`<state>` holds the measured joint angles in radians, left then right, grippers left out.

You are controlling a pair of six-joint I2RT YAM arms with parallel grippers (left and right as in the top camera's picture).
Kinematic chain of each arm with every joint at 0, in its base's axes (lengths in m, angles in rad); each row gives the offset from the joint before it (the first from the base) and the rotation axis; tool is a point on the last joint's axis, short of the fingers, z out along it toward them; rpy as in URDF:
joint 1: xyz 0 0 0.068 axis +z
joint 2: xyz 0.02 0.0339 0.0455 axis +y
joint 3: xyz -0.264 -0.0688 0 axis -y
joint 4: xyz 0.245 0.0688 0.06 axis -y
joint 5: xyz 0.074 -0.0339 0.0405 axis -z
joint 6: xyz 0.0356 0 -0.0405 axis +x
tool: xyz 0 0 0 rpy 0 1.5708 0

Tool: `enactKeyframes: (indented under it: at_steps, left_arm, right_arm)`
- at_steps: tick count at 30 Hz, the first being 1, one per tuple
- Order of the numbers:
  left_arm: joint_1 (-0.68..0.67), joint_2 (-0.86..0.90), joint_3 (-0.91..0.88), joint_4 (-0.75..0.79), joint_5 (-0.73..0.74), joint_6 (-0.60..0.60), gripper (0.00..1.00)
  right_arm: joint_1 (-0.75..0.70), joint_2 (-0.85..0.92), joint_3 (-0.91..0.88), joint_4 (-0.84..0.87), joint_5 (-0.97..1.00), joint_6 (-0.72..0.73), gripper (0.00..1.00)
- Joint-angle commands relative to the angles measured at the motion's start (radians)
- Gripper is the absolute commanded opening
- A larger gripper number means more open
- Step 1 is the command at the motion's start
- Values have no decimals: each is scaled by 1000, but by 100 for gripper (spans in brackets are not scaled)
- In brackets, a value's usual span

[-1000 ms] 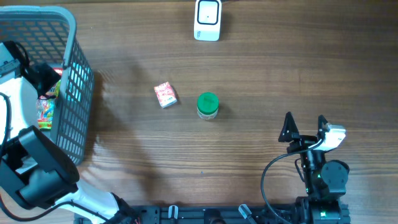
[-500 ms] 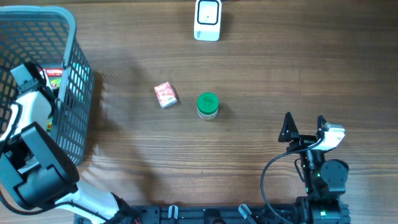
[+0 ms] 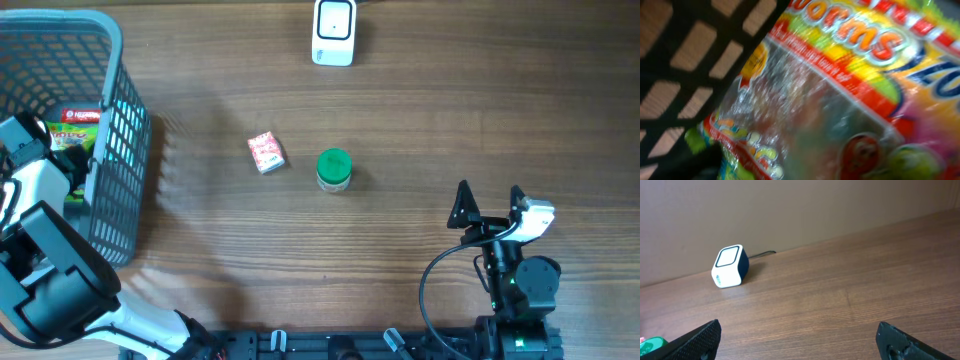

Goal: Scan the item barcode
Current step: 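Reach the left gripper into the basket and grasp the Haribo gummy bag, then carry the Haribo bag with the left gripper and drop it right of the jar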

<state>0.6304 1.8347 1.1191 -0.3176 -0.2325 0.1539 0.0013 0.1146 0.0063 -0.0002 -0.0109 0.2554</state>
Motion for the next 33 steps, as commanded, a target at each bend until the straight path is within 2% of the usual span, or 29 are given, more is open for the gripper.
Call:
enactKeyframes:
  at_steps: [1, 2, 6, 9, 15, 17, 19, 21, 24, 27, 30, 33]
  left_arm:
    - [14, 13, -2, 26, -19, 8, 11]
    - [14, 13, -1, 26, -19, 8, 4]
    - [3, -11, -1, 9, -19, -11, 4]
    - [-23, -102, 2, -3, -19, -95, 4]
    - [-66, -468, 2, 15, -19, -186, 4]
    - [-78, -598, 2, 11, -12, -251, 4]
    - [-100, -698, 2, 7, 65, -268, 4]
    - [-158, -807, 2, -7, 225, -269, 4]
    - [-311, -896, 2, -16, 405, -343, 4]
    - [-563, -901, 2, -39, 433, -383, 4]
    - [-820, -811, 2, -46, 430, -382, 4]
    - [-1074, -620, 2, -11, 422, -380, 4]
  right_arm:
    - [4, 6, -1, 5, -12, -17, 100]
    - [4, 6, -1, 5, -12, -16, 100]
    - [4, 6, -1, 5, -12, -17, 100]
    - [4, 6, -1, 5, -12, -17, 100]
    - [4, 6, -1, 5, -12, -17, 100]
    - [4, 6, -1, 5, -12, -17, 100]
    - [4, 6, -1, 5, -12, -17, 100]
    - [4, 6, -1, 5, -12, -17, 100]
    - [4, 6, -1, 5, -12, -17, 100]
    - [4, 6, -1, 5, -12, -17, 100]
    - [4, 6, -1, 5, -12, -17, 100]
    - [4, 6, -1, 5, -12, -17, 100]
